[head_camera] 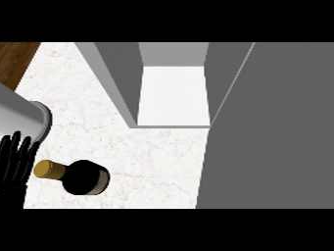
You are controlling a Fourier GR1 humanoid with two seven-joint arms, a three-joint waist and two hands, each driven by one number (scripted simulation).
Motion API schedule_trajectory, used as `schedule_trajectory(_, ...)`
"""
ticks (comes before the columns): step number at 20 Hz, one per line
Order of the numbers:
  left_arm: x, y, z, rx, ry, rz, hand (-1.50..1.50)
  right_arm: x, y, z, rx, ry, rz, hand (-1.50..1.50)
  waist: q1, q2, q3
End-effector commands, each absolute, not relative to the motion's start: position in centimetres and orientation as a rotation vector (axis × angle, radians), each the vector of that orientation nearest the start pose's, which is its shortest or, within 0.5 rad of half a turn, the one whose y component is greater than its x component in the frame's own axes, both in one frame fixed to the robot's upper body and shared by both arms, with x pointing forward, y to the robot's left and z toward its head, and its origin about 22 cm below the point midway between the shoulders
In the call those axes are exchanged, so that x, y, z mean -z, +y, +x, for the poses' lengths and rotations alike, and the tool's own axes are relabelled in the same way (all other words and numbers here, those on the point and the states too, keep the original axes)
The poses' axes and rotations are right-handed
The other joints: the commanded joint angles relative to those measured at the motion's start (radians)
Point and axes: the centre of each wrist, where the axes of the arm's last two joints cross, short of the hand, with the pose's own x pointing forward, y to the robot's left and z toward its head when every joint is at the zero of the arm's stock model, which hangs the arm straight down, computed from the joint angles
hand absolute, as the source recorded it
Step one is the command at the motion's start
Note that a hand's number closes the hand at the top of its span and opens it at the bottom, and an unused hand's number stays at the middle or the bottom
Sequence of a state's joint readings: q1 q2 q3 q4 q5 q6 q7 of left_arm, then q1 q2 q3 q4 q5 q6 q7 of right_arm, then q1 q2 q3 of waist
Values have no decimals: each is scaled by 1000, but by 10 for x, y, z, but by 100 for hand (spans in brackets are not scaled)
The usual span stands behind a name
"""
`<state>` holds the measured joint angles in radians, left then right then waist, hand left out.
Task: Pick up the wine, place it into the cabinet and close the cabinet
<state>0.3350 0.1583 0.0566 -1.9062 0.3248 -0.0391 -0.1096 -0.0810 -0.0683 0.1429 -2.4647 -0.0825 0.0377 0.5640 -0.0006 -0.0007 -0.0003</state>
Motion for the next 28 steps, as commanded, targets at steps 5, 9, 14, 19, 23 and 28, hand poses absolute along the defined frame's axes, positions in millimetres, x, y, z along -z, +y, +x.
schedule_trajectory(5, 44, 334, 171, -190, -1653, -17, -150, -210, -194, 141, -218, -1983, 279, -150, -5, 1, -1)
schedule_trajectory(9, 63, 323, 170, -216, -1653, -29, -150, -216, -204, 135, -226, -1981, 242, -150, -1, 0, 0)
schedule_trajectory(14, 83, 299, 176, -163, -1653, -68, -150, -212, -202, 134, -239, -1975, 255, -150, -2, 0, 0)
schedule_trajectory(19, 110, 325, 169, -193, -1629, -75, -150, -201, -212, 149, -225, -1976, 260, -150, -1, 1, 0)
schedule_trajectory(23, 129, 303, 178, -186, -1612, -100, -150, -223, -207, 120, -236, -2008, 253, -150, -5, 0, 0)
schedule_trajectory(28, 152, 326, 171, -283, -1616, -149, -150, -211, -217, 131, -270, -1986, 253, -150, -8, 1, 0)
